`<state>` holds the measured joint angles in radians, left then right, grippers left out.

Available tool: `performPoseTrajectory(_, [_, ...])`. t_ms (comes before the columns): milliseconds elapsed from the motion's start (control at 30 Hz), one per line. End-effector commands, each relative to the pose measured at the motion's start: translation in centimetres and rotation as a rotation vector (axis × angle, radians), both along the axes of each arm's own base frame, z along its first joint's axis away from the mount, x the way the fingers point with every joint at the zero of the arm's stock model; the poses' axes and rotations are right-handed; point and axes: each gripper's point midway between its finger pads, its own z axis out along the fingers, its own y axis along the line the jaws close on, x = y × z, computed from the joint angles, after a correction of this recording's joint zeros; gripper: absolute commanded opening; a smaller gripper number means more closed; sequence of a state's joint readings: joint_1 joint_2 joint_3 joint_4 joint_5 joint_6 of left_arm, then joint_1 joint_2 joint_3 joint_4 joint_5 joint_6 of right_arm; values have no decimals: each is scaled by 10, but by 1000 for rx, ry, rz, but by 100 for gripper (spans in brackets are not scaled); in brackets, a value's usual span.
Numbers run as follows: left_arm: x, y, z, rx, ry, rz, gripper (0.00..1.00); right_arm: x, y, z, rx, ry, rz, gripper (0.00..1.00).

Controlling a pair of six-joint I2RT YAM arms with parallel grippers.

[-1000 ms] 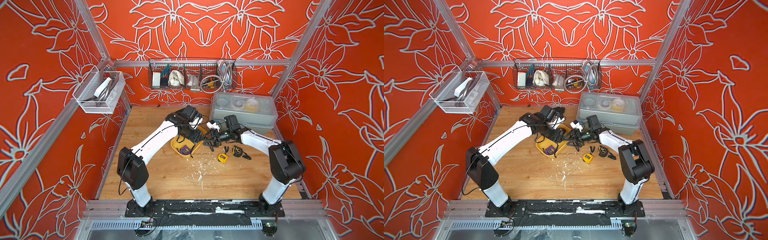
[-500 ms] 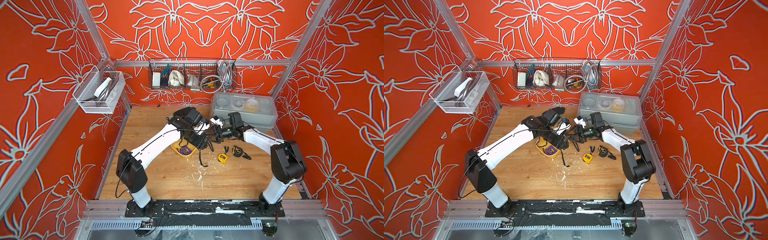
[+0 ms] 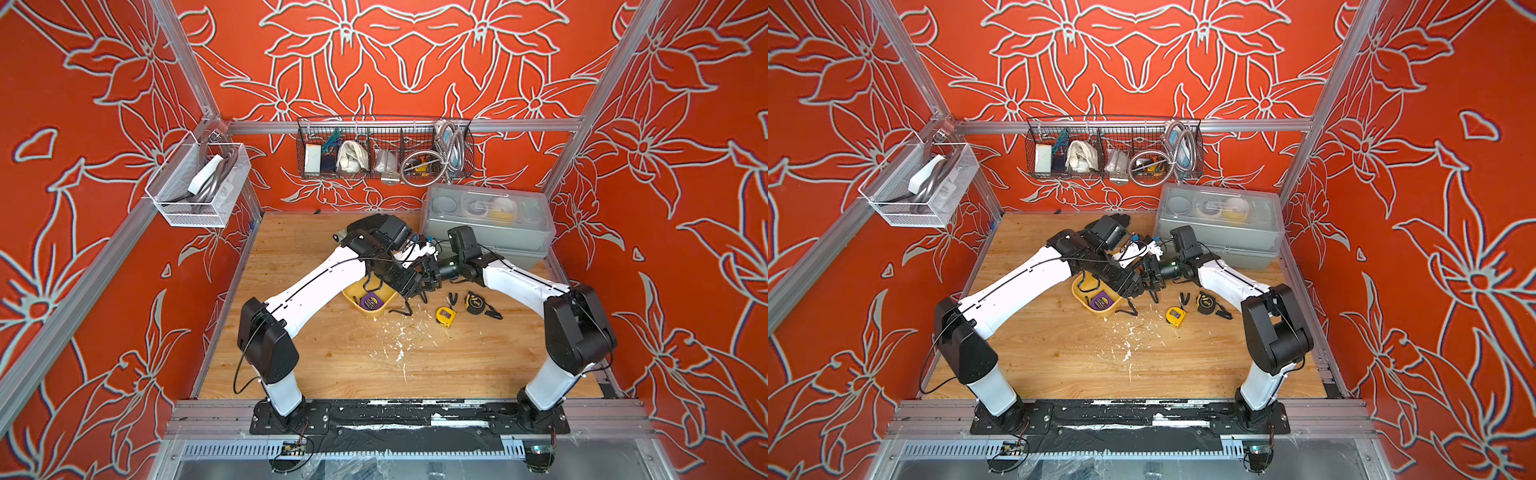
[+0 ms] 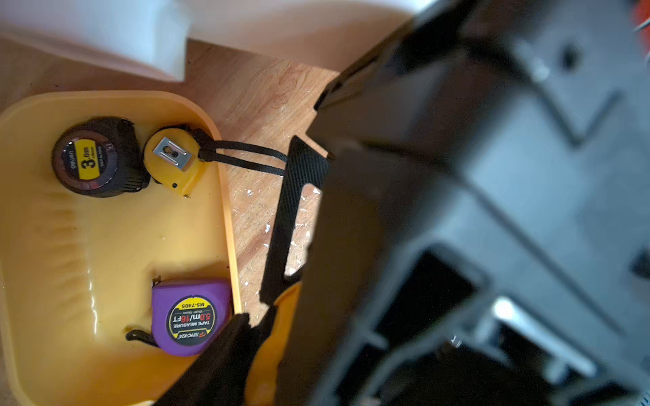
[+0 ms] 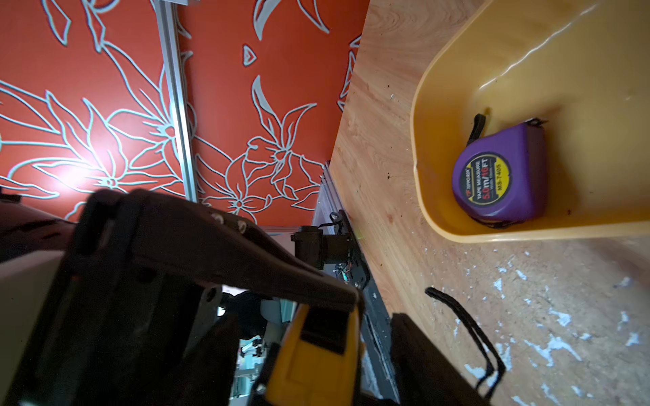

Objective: Take the tape measure out of the storage box
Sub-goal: Place the tape measure at the center of the board.

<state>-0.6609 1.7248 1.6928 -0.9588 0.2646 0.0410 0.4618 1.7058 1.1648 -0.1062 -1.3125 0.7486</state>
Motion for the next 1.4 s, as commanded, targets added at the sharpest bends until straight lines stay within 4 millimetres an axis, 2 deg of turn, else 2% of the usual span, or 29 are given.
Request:
performPoseTrajectory(0, [18,-2,3,12,-57,26,32,-23,3,9,30,-2,67,57])
performPoseTrajectory(133, [27,3,0,49,-89,65,32,-23,2,6,22,6,61,38])
performPoseTrajectory(333, [37,15,-4,107,-129,126,35,-17,4,3,9,16,42,29])
performPoseTrajectory(400, [38,15,-4,105,-131,133,43,-13,3,2,2,16,27,27])
performPoseTrajectory(500, [42,21,5,107,-162,173,71,0,-5,-1,-3,30,-20,26])
performPoseTrajectory(600, [52,36,22,105,-223,264,99,20,-27,-6,-12,48,-106,24])
performPoseTrajectory(733, [63,62,34,50,-217,393,100,48,-76,-13,-36,65,-270,24])
performPoseTrajectory(800, [67,77,25,63,-181,448,100,56,-101,-21,-69,73,-350,24])
performPoseTrajectory(900, [70,102,-9,156,-79,528,100,60,-143,-46,-165,108,-497,25])
performPoseTrajectory(1000, [65,121,-50,283,42,567,100,42,-177,-72,-222,171,-618,25])
performPoseTrajectory(1067, [59,127,-74,339,104,572,100,19,-195,-89,-295,185,-668,25])
performPoseTrajectory(1167, [54,124,-96,361,167,559,100,-8,-205,-108,-368,203,-693,28])
performPoseTrajectory(1367, [49,129,-131,452,257,556,100,-38,-215,-149,-478,240,-691,30])
